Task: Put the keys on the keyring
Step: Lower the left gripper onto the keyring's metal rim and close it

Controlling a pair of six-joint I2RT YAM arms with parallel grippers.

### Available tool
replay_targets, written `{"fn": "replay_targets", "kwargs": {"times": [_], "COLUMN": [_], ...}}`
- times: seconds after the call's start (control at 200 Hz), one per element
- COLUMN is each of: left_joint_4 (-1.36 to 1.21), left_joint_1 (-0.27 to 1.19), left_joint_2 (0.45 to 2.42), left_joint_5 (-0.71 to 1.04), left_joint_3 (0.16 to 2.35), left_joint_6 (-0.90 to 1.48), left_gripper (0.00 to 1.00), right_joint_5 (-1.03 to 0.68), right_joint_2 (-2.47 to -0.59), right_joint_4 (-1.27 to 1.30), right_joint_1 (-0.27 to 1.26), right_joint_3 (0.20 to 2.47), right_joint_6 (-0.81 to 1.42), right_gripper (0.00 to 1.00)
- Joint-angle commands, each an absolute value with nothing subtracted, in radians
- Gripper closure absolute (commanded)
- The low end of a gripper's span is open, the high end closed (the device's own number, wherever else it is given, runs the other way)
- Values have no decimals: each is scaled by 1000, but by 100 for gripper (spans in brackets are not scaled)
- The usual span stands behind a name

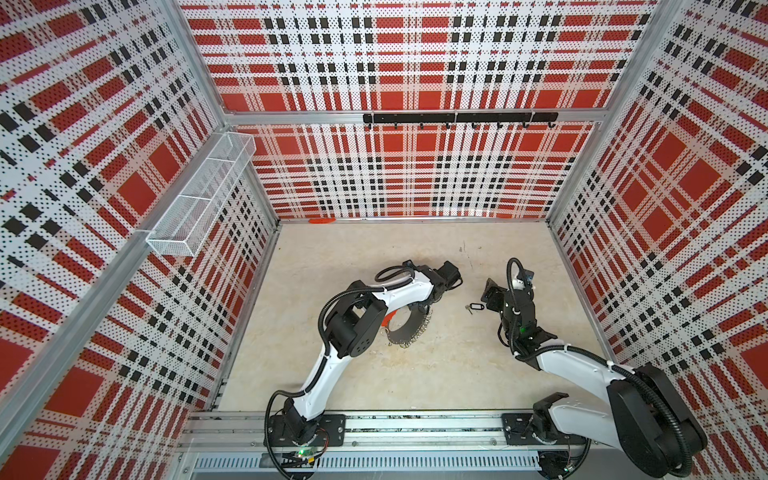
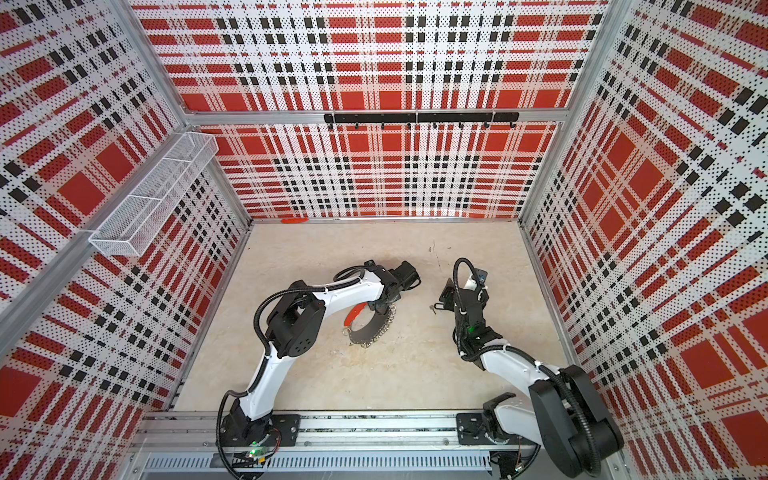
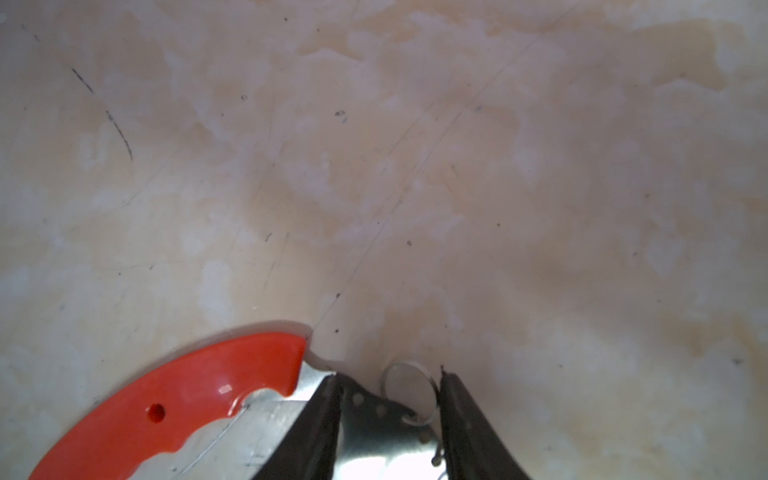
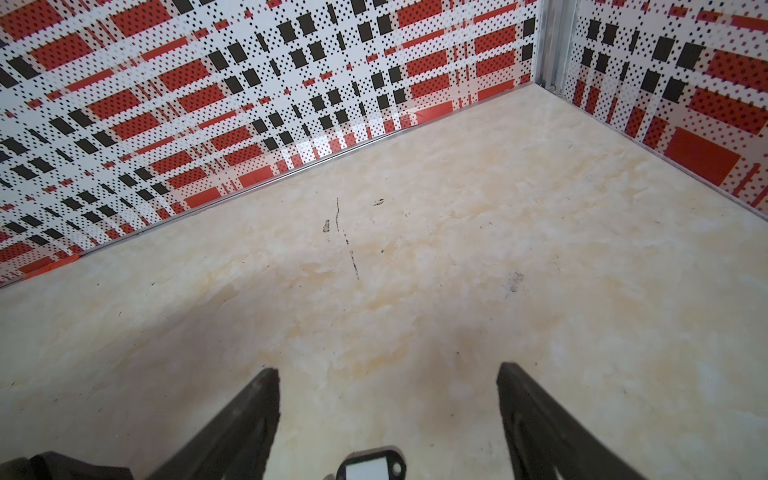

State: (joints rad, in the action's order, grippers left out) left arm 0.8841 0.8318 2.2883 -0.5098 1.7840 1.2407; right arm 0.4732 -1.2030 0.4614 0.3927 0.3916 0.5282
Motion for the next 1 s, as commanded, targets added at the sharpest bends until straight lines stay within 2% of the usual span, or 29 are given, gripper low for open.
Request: {"fn": "replay_targets", "kwargs": {"times": [0.0, 0.476, 0.697, 0.842, 0.997], "left_joint_4": [908, 939, 950, 950, 963], "left_joint_1": [831, 831, 830, 828, 830], "left_joint_2": [2316, 2346, 2361, 2376, 2379], "left_joint_5": [-535, -547, -557, -554, -561], "left_joint_3": [1802, 1854, 1859, 1862, 1864], "left_joint_6": [1243, 1232, 1220, 1210, 1215], "left_gripper": [57, 57, 52, 57, 68], "right_joint_5": [490, 526, 530, 531, 522], "right_joint_2": [-1185, -1186, -1185, -1189, -1196], "right_joint_4": [465, 482, 480, 482, 490], "right_joint_1": [401, 444, 444, 444, 444], "right_joint_3": [386, 389, 390, 390, 388], "right_joint_6": [522, 488, 482, 485, 491], "right_gripper": [15, 15, 14, 14, 14]}}
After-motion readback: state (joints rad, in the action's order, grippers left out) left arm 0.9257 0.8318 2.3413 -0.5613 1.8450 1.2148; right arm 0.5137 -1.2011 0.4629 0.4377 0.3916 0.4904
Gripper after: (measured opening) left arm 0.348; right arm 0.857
